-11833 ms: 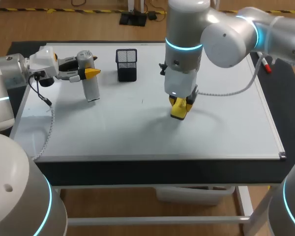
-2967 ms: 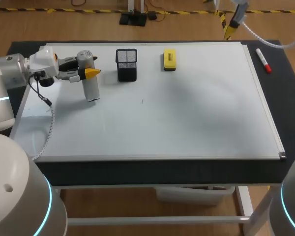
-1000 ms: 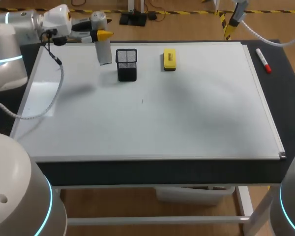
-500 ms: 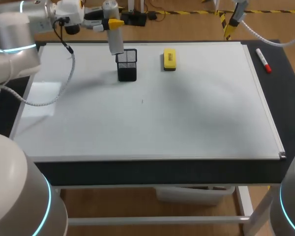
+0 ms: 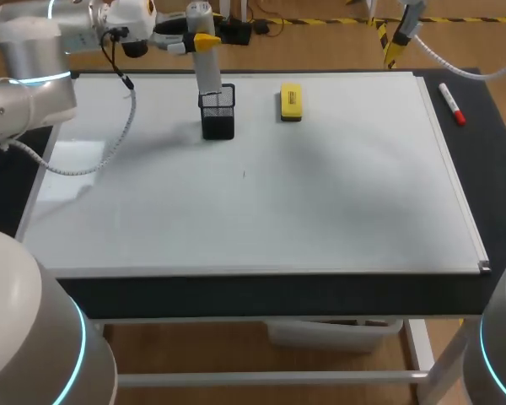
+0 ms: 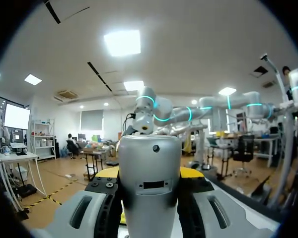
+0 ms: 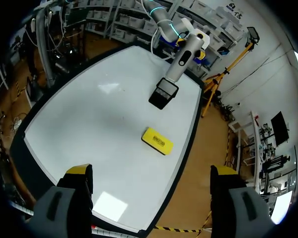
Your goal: Pick up the inspection probe, press it on each red-marked spot on the whiteboard one by one, put down the probe, pick up the eraser, and wipe off all the red marks.
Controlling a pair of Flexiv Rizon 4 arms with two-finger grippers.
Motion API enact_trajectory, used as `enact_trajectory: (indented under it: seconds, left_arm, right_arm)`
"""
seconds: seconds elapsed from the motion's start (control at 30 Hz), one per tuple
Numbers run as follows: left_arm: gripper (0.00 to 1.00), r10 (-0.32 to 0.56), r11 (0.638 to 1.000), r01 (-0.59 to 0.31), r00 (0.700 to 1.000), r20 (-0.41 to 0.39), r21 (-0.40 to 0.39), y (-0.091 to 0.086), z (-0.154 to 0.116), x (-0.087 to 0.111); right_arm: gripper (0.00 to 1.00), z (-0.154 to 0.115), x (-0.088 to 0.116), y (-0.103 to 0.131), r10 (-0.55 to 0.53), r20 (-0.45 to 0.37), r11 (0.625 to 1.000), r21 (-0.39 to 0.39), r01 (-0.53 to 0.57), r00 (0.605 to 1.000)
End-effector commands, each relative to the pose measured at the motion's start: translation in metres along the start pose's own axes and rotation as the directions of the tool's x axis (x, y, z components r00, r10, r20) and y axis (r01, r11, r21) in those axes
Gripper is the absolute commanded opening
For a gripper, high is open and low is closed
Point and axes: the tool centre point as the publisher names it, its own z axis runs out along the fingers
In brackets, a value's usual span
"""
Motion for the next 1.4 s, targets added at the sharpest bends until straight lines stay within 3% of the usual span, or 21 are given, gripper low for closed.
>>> enact_trajectory:
  seconds: [0.03,1.4]
  left_arm:
    - [0.0,-0.004,1.0,0.005,0.998,-0.062,0.005,0.003,0.002,-0.005]
    - [0.0,-0.025,1.0,0.022,0.992,-0.123,-0.021,0.05,0.009,-0.007]
  right_arm:
    - [1.0,-0.001,-0.001,-0.001,-0.001,-0.007,1.0,0.002,0.001,1.0]
    - [1.0,-0.001,-0.001,-0.001,-0.001,-0.007,1.0,0.002,0.001,1.0]
